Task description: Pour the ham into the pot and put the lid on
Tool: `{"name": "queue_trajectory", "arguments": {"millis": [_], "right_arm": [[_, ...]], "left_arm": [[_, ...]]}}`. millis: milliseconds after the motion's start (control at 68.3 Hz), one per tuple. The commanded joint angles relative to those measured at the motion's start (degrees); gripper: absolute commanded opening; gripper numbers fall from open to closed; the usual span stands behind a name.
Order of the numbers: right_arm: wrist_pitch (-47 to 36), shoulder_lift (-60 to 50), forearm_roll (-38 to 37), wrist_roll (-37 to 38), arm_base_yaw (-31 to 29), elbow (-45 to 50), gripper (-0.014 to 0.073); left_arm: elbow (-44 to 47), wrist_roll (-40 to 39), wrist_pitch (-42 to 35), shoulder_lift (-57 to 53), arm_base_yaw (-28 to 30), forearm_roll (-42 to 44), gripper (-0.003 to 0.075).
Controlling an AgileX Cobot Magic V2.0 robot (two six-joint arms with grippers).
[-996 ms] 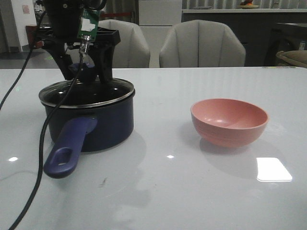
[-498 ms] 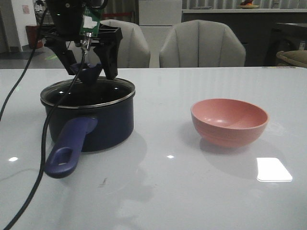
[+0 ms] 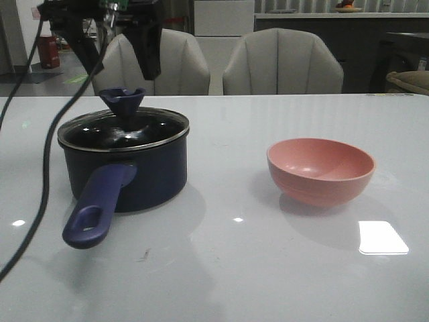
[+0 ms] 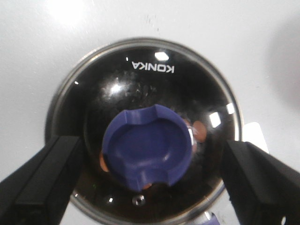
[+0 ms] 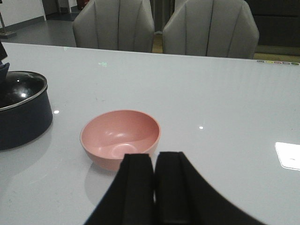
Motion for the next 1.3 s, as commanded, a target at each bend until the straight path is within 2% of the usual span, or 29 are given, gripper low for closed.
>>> {"name": "queue_trajectory", "arguments": {"millis": [0,176,425,644,820,1128,1215,1289], "right_arm": [[-5.0,0.5,0.0,-0.7,0.0,-1.7,0.0159],[-5.0,0.5,0.0,-0.7,0.0,-1.7,0.0159],[-5.0,0.5,0.0,-0.7,0.0,-1.7,0.0159],[-5.0,0.5,0.0,-0.7,0.0,-1.7,0.0159],[-5.0,0.5,0.0,-0.7,0.0,-1.7,0.0159],[-5.0,0.5,0.0,-0.7,0.0,-1.7,0.0159],[-5.0,0.5,0.0,-0.7,0.0,-1.7,0.0159],[-5.0,0.5,0.0,-0.7,0.0,-1.7,0.0159]], "left_arm": [[0.0,0.2,-2.0,-7.8,-0.6,-0.7,0.0627],[8.3,0.2,-6.3,-17.8,-0.6,-0.7,0.0627],[25.8,0.2,-14.5,-34.4,-0.6,-0.6,0.0627],[41.8,0.2,-25.7,-51.5,-0.6,-0.5,0.0627],[54.2,0.2,-31.8,-65.8,-0.6,0.8,0.0627],[73.5,0.2,-38.6,-88.6,-0.6,1.9,0.0625],[77.2,0.2,-38.9,-92.8,-0.6,1.9,0.0598],[79.0,0.2,-38.9,-94.9,-0.6,2.1,0.0526]]}}
